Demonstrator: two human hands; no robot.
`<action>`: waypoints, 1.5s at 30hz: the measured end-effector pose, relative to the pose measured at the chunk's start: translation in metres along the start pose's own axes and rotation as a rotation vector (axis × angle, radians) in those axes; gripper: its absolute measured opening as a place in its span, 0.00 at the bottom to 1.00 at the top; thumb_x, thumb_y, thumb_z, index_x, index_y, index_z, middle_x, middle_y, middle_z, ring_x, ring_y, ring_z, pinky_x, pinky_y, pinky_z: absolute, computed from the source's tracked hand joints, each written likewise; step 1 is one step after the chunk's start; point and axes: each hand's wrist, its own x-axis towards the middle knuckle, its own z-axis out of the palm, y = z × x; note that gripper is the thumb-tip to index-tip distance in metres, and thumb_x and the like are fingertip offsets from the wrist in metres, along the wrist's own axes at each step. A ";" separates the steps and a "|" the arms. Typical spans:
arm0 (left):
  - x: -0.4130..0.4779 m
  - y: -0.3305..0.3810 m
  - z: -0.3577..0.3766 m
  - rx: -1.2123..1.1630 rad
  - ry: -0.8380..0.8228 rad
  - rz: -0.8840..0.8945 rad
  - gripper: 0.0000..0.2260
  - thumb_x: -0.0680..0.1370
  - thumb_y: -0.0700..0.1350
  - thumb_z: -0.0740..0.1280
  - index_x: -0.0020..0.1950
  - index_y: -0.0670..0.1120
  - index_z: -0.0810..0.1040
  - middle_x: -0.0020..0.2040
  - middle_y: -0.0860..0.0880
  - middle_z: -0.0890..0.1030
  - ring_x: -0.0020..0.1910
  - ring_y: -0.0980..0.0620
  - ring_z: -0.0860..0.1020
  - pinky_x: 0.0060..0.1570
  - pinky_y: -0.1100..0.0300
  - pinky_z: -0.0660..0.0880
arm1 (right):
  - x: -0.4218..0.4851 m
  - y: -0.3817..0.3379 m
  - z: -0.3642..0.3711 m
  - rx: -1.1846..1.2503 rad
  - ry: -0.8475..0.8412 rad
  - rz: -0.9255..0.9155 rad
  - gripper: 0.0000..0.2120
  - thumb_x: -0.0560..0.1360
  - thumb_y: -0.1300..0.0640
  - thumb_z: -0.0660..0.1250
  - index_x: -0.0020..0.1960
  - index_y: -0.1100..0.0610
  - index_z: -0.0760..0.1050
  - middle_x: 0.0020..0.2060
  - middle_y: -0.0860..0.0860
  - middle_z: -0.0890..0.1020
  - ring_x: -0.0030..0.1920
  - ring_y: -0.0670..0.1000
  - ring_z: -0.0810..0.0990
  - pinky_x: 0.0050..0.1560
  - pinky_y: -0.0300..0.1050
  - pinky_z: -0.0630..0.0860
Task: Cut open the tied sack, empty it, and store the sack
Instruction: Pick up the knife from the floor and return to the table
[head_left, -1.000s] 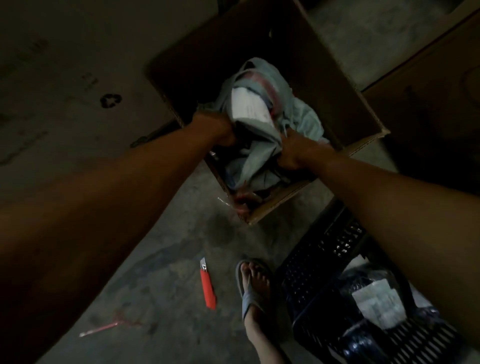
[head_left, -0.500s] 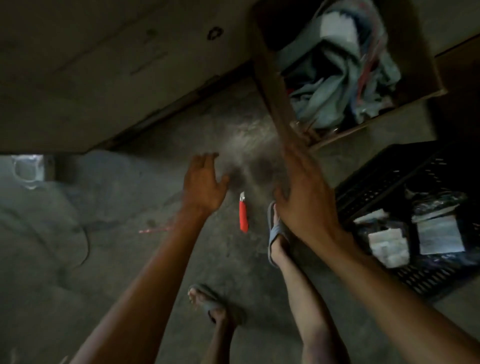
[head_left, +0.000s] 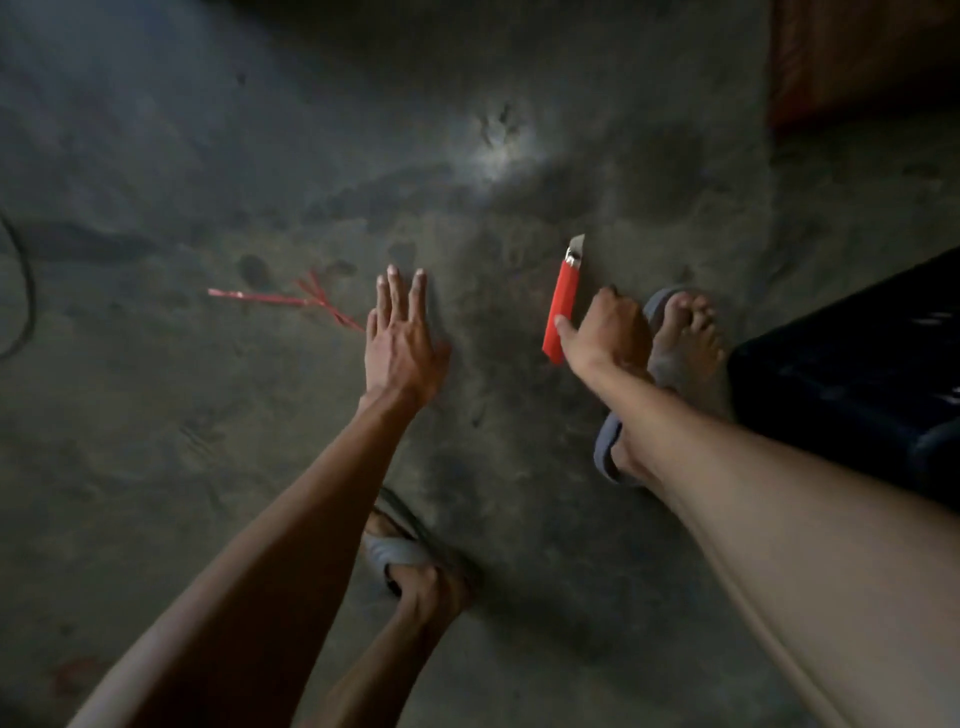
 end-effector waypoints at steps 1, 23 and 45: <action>0.010 -0.005 0.014 -0.018 0.019 -0.008 0.41 0.77 0.50 0.68 0.83 0.45 0.49 0.83 0.38 0.47 0.82 0.40 0.46 0.78 0.47 0.55 | 0.010 -0.005 0.014 0.019 0.040 0.015 0.24 0.73 0.44 0.72 0.58 0.62 0.78 0.56 0.62 0.83 0.59 0.62 0.81 0.53 0.52 0.78; -0.031 -0.019 -0.083 -0.036 -0.183 0.053 0.35 0.79 0.52 0.67 0.81 0.44 0.57 0.81 0.38 0.57 0.81 0.41 0.55 0.77 0.49 0.57 | -0.071 -0.049 -0.044 0.410 -0.041 0.108 0.11 0.73 0.54 0.68 0.45 0.61 0.85 0.42 0.59 0.87 0.44 0.58 0.85 0.45 0.45 0.78; -0.310 0.036 -0.727 -0.192 0.586 0.237 0.33 0.78 0.47 0.68 0.81 0.44 0.60 0.83 0.39 0.54 0.82 0.42 0.52 0.78 0.50 0.57 | -0.454 -0.276 -0.584 0.474 0.544 -0.552 0.14 0.72 0.61 0.73 0.56 0.61 0.79 0.52 0.57 0.76 0.52 0.57 0.78 0.52 0.37 0.69</action>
